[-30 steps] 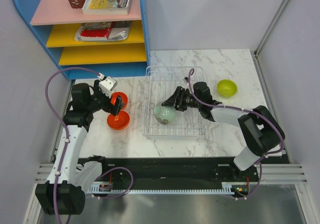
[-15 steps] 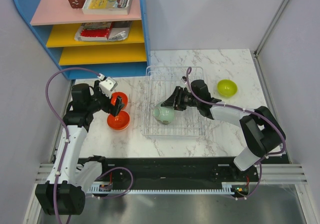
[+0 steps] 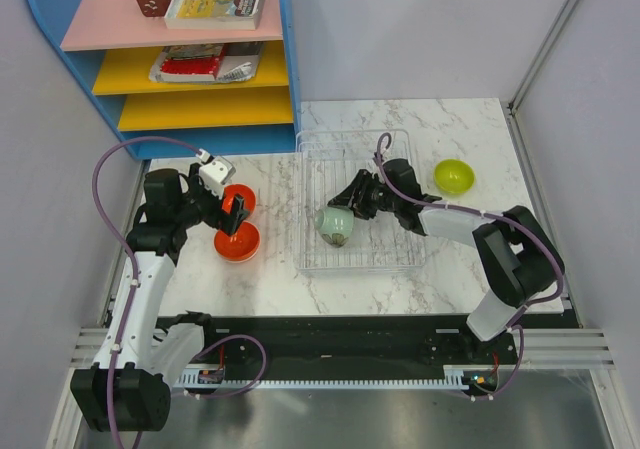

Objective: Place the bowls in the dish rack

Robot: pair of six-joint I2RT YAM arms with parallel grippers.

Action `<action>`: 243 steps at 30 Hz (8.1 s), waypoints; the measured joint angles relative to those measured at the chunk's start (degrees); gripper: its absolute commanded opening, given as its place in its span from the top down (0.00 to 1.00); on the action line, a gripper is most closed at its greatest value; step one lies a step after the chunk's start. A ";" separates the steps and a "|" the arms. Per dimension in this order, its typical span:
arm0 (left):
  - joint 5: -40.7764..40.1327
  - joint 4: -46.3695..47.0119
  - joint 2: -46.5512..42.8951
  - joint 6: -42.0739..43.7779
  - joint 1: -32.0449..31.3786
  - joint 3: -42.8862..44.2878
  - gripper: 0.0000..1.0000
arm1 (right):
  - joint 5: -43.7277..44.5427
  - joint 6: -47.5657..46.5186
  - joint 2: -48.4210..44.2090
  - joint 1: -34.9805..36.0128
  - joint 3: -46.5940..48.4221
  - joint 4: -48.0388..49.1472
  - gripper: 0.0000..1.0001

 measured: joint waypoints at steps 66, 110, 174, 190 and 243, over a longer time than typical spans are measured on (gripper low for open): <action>1.27 -3.72 -1.53 1.64 -1.70 -0.04 0.00 | -0.31 -33.55 0.74 -2.80 16.65 -34.84 0.02; -2.36 3.93 12.04 -0.87 -16.52 1.97 0.00 | 31.50 -64.61 -7.21 -28.50 28.28 -55.17 0.17; -34.97 6.84 49.53 -17.16 -23.39 28.85 0.00 | 20.33 -59.45 1.77 -31.28 24.74 -47.25 0.23; -29.20 5.20 47.01 -17.14 -23.02 27.63 0.00 | 28.22 -58.38 8.94 -23.41 25.31 -44.81 0.42; -45.48 2.32 70.29 -16.15 -24.63 58.42 0.00 | 29.11 -57.72 3.87 -20.41 28.59 -47.98 1.00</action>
